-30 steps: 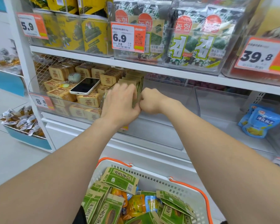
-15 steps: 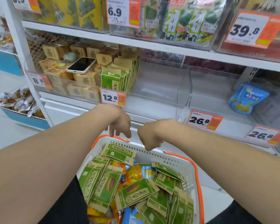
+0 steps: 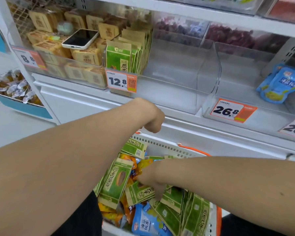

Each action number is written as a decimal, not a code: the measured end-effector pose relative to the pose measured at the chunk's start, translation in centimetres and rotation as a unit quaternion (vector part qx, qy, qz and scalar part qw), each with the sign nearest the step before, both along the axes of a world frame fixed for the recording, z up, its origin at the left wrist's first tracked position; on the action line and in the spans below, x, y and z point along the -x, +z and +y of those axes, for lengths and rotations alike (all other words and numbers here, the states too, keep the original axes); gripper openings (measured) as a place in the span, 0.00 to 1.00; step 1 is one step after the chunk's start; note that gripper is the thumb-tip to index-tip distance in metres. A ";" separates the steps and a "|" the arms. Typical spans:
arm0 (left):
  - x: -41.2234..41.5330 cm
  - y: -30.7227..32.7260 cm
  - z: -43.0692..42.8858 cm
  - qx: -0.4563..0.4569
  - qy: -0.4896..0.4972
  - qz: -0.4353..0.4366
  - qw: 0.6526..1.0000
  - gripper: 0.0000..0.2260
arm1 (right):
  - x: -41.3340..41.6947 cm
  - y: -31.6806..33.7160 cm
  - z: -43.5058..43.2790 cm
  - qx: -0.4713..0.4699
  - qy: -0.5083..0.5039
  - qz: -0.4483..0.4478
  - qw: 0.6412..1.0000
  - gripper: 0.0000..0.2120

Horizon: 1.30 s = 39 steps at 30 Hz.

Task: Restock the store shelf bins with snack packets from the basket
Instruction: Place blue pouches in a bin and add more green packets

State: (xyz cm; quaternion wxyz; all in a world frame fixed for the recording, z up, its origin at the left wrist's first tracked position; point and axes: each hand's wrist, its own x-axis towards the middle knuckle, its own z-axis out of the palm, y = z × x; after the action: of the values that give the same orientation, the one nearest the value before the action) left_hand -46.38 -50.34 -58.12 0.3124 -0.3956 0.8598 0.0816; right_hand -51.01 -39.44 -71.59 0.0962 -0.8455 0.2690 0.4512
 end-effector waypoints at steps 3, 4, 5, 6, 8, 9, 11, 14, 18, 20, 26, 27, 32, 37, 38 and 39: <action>0.3 0.0 -0.4 0.003 -0.009 -0.018 1.000 0.15 | 0.4 -0.3 -0.2 0.003 0.000 -0.007 1.000 0.34; 0.4 0.1 -0.6 0.004 -0.007 -0.017 1.000 0.19 | 0.5 -0.1 -0.5 -0.002 -0.006 -0.012 1.000 0.33; 0.3 0.3 -0.8 0.002 -0.003 -0.016 1.000 0.22 | 0.5 0.3 -0.9 -0.009 -0.022 -0.022 0.999 0.32; 0.3 0.7 -0.9 -0.003 -0.004 -0.018 1.000 0.23 | 0.4 0.8 -1.4 -0.016 -0.047 -0.034 0.998 0.32; 0.2 1.7 -0.7 -0.018 -0.011 -0.036 0.999 0.24 | 0.4 2.3 -2.5 -0.017 -0.100 -0.062 0.993 0.34; 0.0 2.2 -0.6 -0.024 -0.013 -0.054 0.998 0.25 | 0.5 3.1 -3.1 -0.010 -0.122 -0.069 0.990 0.34; -0.5 2.7 -0.5 -0.028 -0.017 -0.097 0.995 0.26 | 0.9 5.0 -3.9 -0.002 -0.169 -0.082 0.982 0.35; -1.6 3.0 -0.4 -0.073 0.047 -0.131 0.987 0.30 | 1.8 8.1 -4.7 0.015 -0.217 -0.117 0.969 0.33; -3.1 3.3 -0.4 -0.138 0.131 -0.107 0.976 0.34 | 2.2 11.4 -5.4 0.079 -0.182 -0.201 0.959 0.33; -3.7 3.4 -0.3 -0.160 0.146 -0.085 0.973 0.33 | 2.3 12.4 -5.6 0.102 -0.184 -0.255 0.944 0.35; -5.6 5.3 -0.2 -0.194 0.199 0.104 0.955 0.26 | 3.9 17.0 -5.5 0.166 -0.240 -0.330 0.898 0.31; -6.0 5.7 -0.2 -0.188 0.198 0.141 0.952 0.24 | 4.3 17.7 -5.6 0.172 -0.258 -0.341 0.888 0.30; -7.9 7.0 0.0 -0.093 0.168 0.322 0.927 0.21 | 6.8 20.8 -6.2 0.217 -0.391 -0.462 0.765 0.36; -7.1 8.3 0.1 0.014 0.255 0.521 0.815 0.30 | 8.1 22.1 -7.4 0.267 -0.523 -0.650 0.483 0.39; -6.7 8.5 0.0 0.030 0.275 0.542 0.793 0.30 | 7.8 22.1 -7.3 0.237 -0.557 -0.674 0.423 0.36; -6.3 8.6 -0.2 0.042 0.293 0.557 0.776 0.29 | 7.4 21.9 -7.4 0.194 -0.587 -0.691 0.375 0.30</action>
State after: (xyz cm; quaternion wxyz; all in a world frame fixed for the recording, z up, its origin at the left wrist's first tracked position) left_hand -40.06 -50.50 -49.51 -0.2770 -0.5263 0.7288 0.3393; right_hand -58.45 -46.83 -49.74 0.3226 -0.4893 0.6184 -0.5235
